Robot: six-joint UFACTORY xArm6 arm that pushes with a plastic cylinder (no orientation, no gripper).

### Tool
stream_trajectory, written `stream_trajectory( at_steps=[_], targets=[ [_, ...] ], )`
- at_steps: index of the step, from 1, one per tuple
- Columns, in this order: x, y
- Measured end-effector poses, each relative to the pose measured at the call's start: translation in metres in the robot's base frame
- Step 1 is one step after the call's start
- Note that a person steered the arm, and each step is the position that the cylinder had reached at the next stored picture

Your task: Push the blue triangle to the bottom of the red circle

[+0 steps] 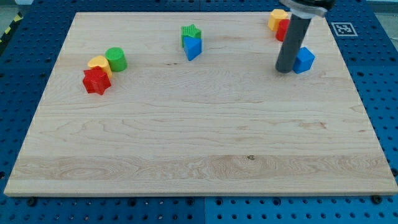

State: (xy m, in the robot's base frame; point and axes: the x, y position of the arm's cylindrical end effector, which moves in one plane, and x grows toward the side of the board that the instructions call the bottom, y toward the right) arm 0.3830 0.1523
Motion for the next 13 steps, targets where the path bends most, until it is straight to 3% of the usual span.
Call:
stream_trajectory(
  at_steps=[2,4,5,6,8,13],
  targets=[
    [0.024,-0.110],
    [-0.028,-0.221],
    [-0.031,-0.233],
    [-0.054,-0.229],
    [-0.057,-0.214],
    [-0.070,-0.061]
  ],
)
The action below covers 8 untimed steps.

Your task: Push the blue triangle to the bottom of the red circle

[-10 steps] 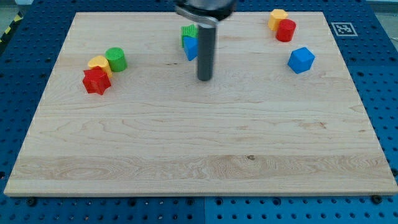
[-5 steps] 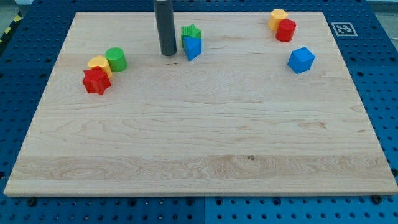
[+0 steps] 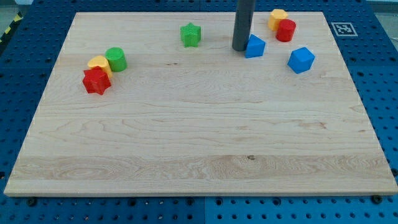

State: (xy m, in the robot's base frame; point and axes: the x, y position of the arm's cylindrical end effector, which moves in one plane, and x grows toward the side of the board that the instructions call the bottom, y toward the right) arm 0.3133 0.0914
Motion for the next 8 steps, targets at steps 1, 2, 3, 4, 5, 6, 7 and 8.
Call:
stream_trajectory(
  at_steps=[1,2,3,4,5,6,7,8],
  targets=[
    [0.000,0.025],
    [-0.002,0.054],
    [-0.009,0.069],
    [-0.007,0.055],
    [0.017,0.028],
    [0.031,0.049],
    [0.029,0.089],
    [0.029,0.109]
  ],
)
